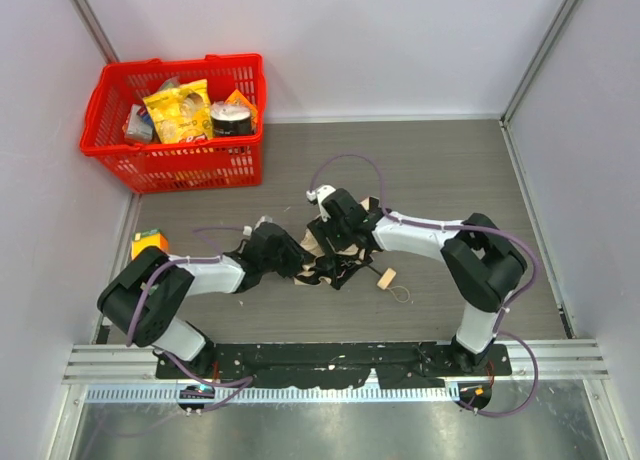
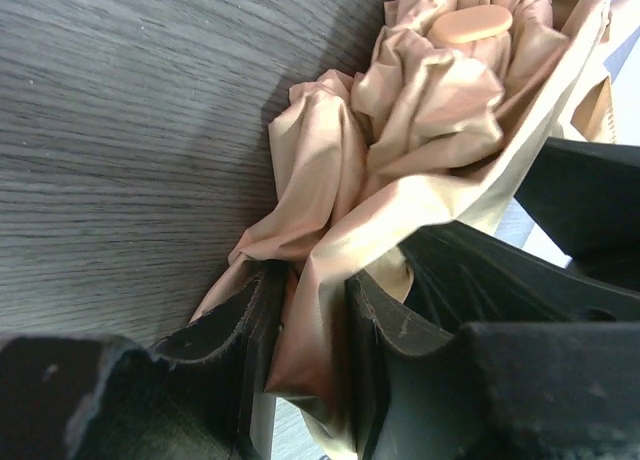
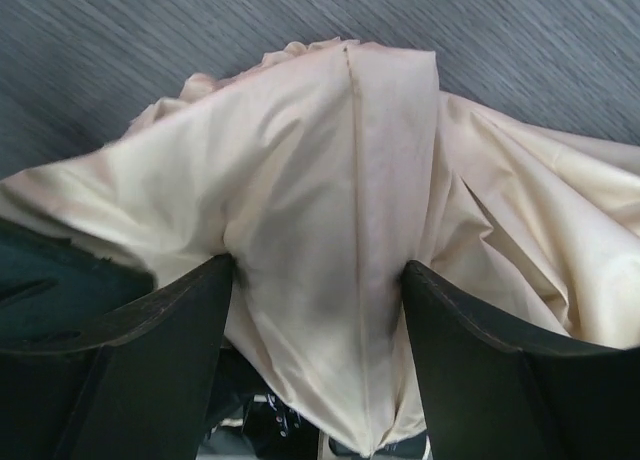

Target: Put away the umbrella

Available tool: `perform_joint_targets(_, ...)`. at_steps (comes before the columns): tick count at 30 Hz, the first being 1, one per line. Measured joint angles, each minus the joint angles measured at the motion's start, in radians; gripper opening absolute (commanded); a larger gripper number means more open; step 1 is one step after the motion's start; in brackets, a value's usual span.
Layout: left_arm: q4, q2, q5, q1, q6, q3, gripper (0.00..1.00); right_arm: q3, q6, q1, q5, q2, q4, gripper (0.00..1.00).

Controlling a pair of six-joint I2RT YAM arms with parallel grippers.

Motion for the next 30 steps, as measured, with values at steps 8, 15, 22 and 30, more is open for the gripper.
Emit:
perform_joint_targets(8,0.054,0.031,0.008,0.001,0.000,-0.003,0.34,0.041,-0.020,0.045,0.105,0.098,0.046,0.61)
perform_joint_targets(15,0.089,0.038,0.005,0.003,0.019,-0.010,0.38,0.024,-0.027,0.074,0.146,0.117,0.090,0.01)
perform_joint_targets(22,0.064,-0.001,0.005,0.000,0.113,-0.013,0.47,-0.026,-0.034,0.080,0.161,0.055,0.143,0.01)
perform_joint_targets(30,-0.047,-0.110,0.005,-0.004,0.214,-0.002,0.49,-0.026,-0.041,0.028,0.066,-0.100,0.028,0.01)
